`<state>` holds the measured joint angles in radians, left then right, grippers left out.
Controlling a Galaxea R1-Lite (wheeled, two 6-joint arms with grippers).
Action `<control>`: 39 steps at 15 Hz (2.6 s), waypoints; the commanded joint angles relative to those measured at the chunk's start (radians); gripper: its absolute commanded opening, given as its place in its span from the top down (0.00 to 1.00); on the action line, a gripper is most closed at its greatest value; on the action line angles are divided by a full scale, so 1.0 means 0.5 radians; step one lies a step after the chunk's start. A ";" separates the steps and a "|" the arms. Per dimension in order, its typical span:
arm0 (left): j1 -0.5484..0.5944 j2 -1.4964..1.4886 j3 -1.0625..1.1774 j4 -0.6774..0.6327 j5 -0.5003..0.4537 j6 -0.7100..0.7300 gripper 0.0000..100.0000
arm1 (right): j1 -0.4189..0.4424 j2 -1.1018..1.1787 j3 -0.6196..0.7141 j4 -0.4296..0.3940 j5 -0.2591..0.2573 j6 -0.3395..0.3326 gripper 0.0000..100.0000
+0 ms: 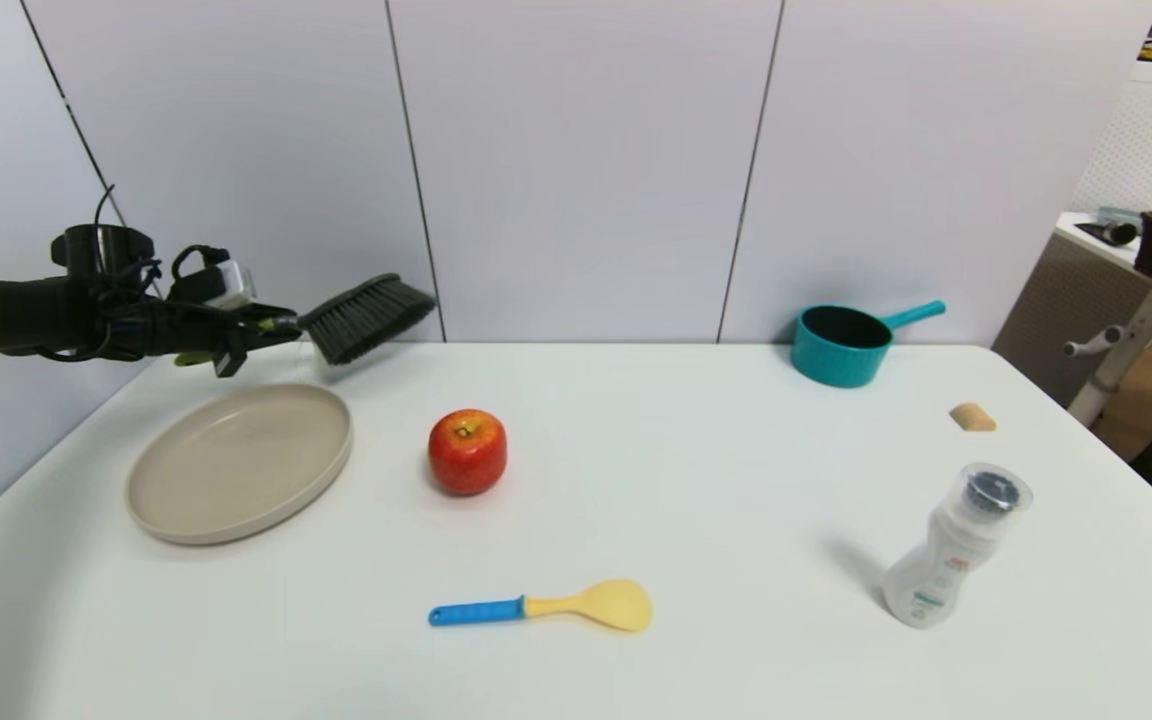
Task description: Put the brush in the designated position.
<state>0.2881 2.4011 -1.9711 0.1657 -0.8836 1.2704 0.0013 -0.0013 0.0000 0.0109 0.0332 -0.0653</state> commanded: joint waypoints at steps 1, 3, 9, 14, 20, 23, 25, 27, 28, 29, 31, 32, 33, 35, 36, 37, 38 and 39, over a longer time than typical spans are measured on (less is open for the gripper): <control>0.001 0.054 0.000 0.000 -0.006 0.015 1.00 | 0.001 0.003 0.003 0.000 0.001 -0.001 0.00; 0.001 0.067 0.000 0.000 -0.006 0.015 1.00 | 0.001 0.003 0.003 0.000 0.001 -0.001 0.00; -0.002 0.082 0.000 0.000 -0.003 0.018 0.00 | 0.001 0.003 0.003 0.000 0.001 -0.001 0.00; -0.002 0.030 0.000 0.009 0.003 0.009 0.00 | 0.001 0.003 0.003 0.000 0.001 -0.001 0.00; -0.150 -0.795 0.024 1.021 0.405 -0.215 0.00 | 0.001 0.003 0.003 0.000 0.001 -0.001 0.00; -0.202 -1.476 0.291 1.623 0.739 -0.725 0.00 | 0.001 0.003 0.003 0.000 0.001 -0.001 0.00; -0.205 -1.995 0.825 1.454 0.752 -1.130 0.00 | 0.001 0.003 0.003 0.000 0.001 -0.001 0.00; -0.208 -2.547 1.485 0.933 0.761 -1.464 0.00 | 0.001 0.003 0.003 0.000 0.001 -0.001 0.00; -0.217 -2.799 1.776 0.681 0.770 -1.596 0.00 | 0.001 0.003 0.003 0.000 0.001 -0.001 0.00; -0.248 -3.004 2.012 0.500 0.795 -1.706 0.00 | 0.001 0.003 0.003 0.000 0.001 -0.001 0.00; -0.383 -3.360 2.430 0.144 0.963 -1.878 0.00 | 0.001 0.003 0.003 0.000 0.001 -0.001 0.00; -0.469 -3.523 2.614 -0.031 1.120 -1.927 0.00 | 0.001 0.003 0.003 0.000 0.001 -0.001 0.00; -0.533 -3.710 2.862 -0.233 1.307 -1.952 0.00 | 0.001 0.003 0.003 0.003 0.001 -0.001 0.00; -0.539 -4.054 3.304 -0.559 1.516 -1.973 0.00 | 0.001 0.003 0.003 0.000 0.001 -0.001 0.00; -0.533 -4.219 3.488 -0.635 1.592 -2.035 0.00 | 0.001 0.003 0.003 0.000 0.001 -0.001 0.00; -0.533 -4.379 3.626 -0.672 1.632 -2.090 0.00 | 0.001 0.003 0.003 0.003 0.001 -0.001 0.00; -0.542 -4.563 3.801 -0.663 1.657 -2.145 0.00 | 0.001 0.003 0.003 0.000 0.001 -0.001 0.00; -0.555 -4.692 3.915 -0.657 1.663 -2.210 0.00 | 0.001 0.003 0.003 0.003 0.001 -0.001 0.00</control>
<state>0.0383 0.3815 -0.2660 -0.0623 -0.1389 0.2651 0.0013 -0.0013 0.0000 0.0111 0.0332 -0.0653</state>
